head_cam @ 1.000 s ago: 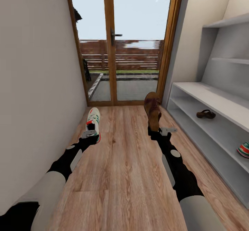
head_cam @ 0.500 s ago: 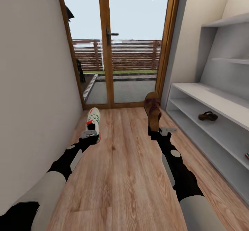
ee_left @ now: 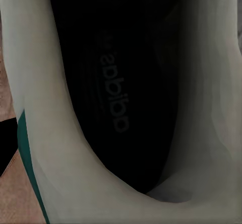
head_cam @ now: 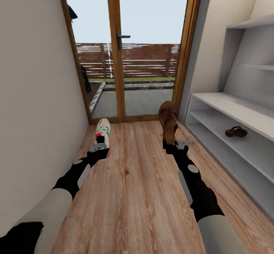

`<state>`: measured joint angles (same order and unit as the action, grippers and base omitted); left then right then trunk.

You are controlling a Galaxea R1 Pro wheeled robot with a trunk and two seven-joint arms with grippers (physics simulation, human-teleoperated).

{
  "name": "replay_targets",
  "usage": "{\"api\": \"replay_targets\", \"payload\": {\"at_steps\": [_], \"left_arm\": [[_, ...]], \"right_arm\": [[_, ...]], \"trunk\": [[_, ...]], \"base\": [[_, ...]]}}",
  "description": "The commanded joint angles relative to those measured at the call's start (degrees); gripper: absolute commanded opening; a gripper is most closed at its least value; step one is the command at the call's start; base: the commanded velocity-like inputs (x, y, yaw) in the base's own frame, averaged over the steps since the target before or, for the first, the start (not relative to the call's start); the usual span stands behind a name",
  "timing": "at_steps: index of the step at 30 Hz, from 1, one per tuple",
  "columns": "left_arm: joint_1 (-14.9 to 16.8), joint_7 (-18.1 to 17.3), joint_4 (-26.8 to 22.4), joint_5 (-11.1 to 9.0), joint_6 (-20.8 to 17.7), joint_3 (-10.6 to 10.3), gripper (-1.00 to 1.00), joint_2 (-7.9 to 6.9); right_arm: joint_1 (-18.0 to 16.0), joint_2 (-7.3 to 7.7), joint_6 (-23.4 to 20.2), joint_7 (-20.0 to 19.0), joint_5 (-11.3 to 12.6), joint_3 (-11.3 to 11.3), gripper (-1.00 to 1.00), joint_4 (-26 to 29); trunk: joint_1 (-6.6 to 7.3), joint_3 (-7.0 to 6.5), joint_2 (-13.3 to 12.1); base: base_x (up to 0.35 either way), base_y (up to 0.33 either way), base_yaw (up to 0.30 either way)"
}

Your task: Pick up the two gym shoes and the two sandals from the corridor floor and place them onto the hallstand (shoe rack) in the corridor, making sure they are on the rack and not on the floor. Arrange them so the two gym shoes are next to each other and the two sandals are next to each other.

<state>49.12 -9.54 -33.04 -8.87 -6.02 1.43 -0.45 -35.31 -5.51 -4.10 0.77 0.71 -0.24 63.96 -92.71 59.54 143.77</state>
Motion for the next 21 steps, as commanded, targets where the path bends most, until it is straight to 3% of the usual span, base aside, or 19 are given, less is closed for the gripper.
{"api": "replay_targets", "payload": {"at_steps": [1, 21], "left_arm": [[0.01, -0.31, -0.09, -0.63, -0.48, 0.15, -1.0, 0.01], [0.01, -0.31, -0.09, -0.63, -0.48, 0.15, -1.0, 0.01]], "right_arm": [[-0.02, -0.03, -0.36, 0.11, 0.26, -0.02, -1.0, 0.11], [-0.02, -0.03, -0.38, 0.06, 0.26, -0.02, -1.0, 0.11]], "trunk": [[-0.02, 0.06, 0.02], [-0.02, 0.06, 0.02]], "base": [[0.29, 0.109, -0.041], [0.284, 0.024, -0.24]]}}
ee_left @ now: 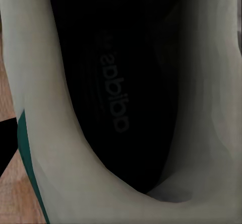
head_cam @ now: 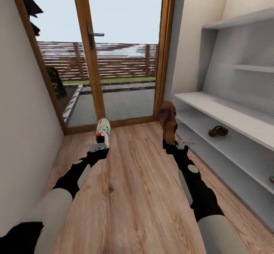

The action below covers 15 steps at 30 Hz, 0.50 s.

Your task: Pick up the two gym shoes and the two sandals from the corridor floor and place them onto the hallstand (shoe rack) in the corridor, making sure they are on the rack and not on the floor. Arrange them so the two gym shoes are next to each other and the two sandals are next to each other.

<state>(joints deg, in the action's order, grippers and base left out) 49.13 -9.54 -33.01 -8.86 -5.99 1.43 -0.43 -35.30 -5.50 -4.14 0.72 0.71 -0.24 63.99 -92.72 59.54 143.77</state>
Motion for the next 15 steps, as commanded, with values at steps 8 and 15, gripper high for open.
{"api": "replay_targets", "payload": {"at_steps": [8, 15], "left_arm": [[0.0, -0.3, -0.13, -0.63, -0.51, 0.15, -1.0, -0.01], [0.0, -0.3, -0.13, -0.63, -0.49, 0.15, -1.0, -0.01]], "right_arm": [[-0.03, -0.04, -0.35, 0.14, 0.26, -0.02, -1.0, 0.11], [-0.03, -0.04, -0.35, 0.16, 0.26, -0.02, -1.0, 0.17]], "trunk": [[-0.01, 0.05, 0.02], [-0.01, 0.05, 0.02]], "base": [[0.125, 0.0, -0.267], [0.004, 0.0, -0.267]]}}
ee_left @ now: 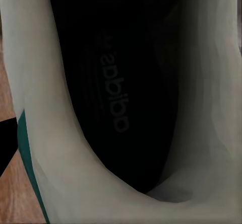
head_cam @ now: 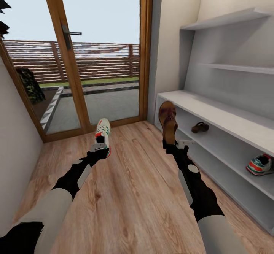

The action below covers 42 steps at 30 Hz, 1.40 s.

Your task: Pick up the two gym shoes and the two sandals from the corridor floor and place them onto the hallstand (shoe rack) in the corridor, making sure they are on the rack and not on the floor. Arrange them so the two gym shoes are next to each other and the two sandals are next to each other.

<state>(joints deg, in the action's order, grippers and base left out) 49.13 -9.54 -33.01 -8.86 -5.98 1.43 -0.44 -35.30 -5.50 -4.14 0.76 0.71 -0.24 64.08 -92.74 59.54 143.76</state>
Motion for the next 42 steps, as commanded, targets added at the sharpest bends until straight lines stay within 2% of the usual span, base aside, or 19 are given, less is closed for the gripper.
{"api": "replay_targets", "payload": {"at_steps": [1, 20, 42], "left_arm": [[0.0, -0.3, -0.12, -0.63, -0.51, 0.15, -1.0, 0.0], [0.0, -0.3, -0.2, -0.63, -0.53, 0.15, -1.0, 0.0], [0.0, -0.3, -0.13, -0.63, -0.53, 0.15, -1.0, 0.0]], "right_arm": [[-0.03, -0.04, -0.34, 0.11, 0.26, -0.02, -1.0, 0.08], [-0.03, -0.04, -0.34, 0.09, 0.26, -0.05, -1.0, 0.08], [-0.03, -0.04, -0.34, 0.03, 0.31, -0.1, -1.0, 0.09]], "trunk": [[0.01, 0.05, 0.02], [0.01, 0.05, 0.02], [0.01, 0.05, 0.02]], "base": [[0.0, 0.0, -0.267], [0.018, 0.014, -0.274], [0.225, 0.219, -0.3]]}}
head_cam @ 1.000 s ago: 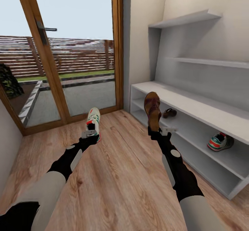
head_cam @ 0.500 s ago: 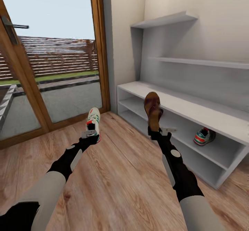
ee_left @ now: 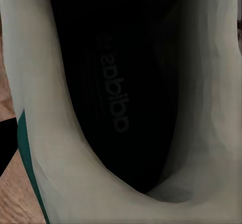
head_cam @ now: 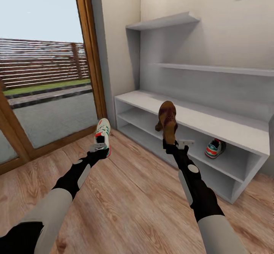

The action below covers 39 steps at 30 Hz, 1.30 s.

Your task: Pick up the two gym shoes and the two sandals from the corridor floor and place them onto the hallstand (shoe rack) in the corridor, making sure they are on the rack and not on the floor. Arrange them so the two gym shoes are next to each other and the two sandals are next to each other.

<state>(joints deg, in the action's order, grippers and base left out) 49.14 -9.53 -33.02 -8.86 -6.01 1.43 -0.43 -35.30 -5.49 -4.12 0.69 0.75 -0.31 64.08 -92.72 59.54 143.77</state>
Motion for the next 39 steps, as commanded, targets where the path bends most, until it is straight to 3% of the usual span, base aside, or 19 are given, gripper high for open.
{"api": "replay_targets", "payload": {"at_steps": [1, 17, 29, 39], "left_arm": [[-0.01, -0.31, -0.12, -0.63, -0.49, 0.15, -1.0, -0.01], [-0.01, -0.31, -0.18, -0.63, -0.49, 0.15, -1.0, -0.01], [-0.01, -0.31, -0.16, -0.63, -0.49, 0.15, -1.0, -0.01], [-0.01, -0.31, -0.19, -0.63, -0.49, 0.15, -1.0, -0.01]], "right_arm": [[-0.04, -0.05, -0.36, 0.1, 0.28, -0.03, -1.0, 0.09], [-0.04, -0.05, -0.36, 0.1, 0.3, 0.01, -1.0, 0.08], [-0.04, -0.05, -0.36, 0.1, 0.3, -0.02, -1.0, 0.08], [-0.04, -0.05, -0.36, 0.1, 0.3, -0.03, -1.0, 0.17]], "trunk": [[-0.01, 0.05, 0.02], [-0.01, 0.05, 0.02], [-0.01, 0.05, 0.02], [-0.01, 0.05, 0.02]], "base": [[0.217, 0.246, -0.3], [0.063, 0.283, -0.3], [0.014, 0.043, -0.3], [0.166, 0.153, -0.3]]}}
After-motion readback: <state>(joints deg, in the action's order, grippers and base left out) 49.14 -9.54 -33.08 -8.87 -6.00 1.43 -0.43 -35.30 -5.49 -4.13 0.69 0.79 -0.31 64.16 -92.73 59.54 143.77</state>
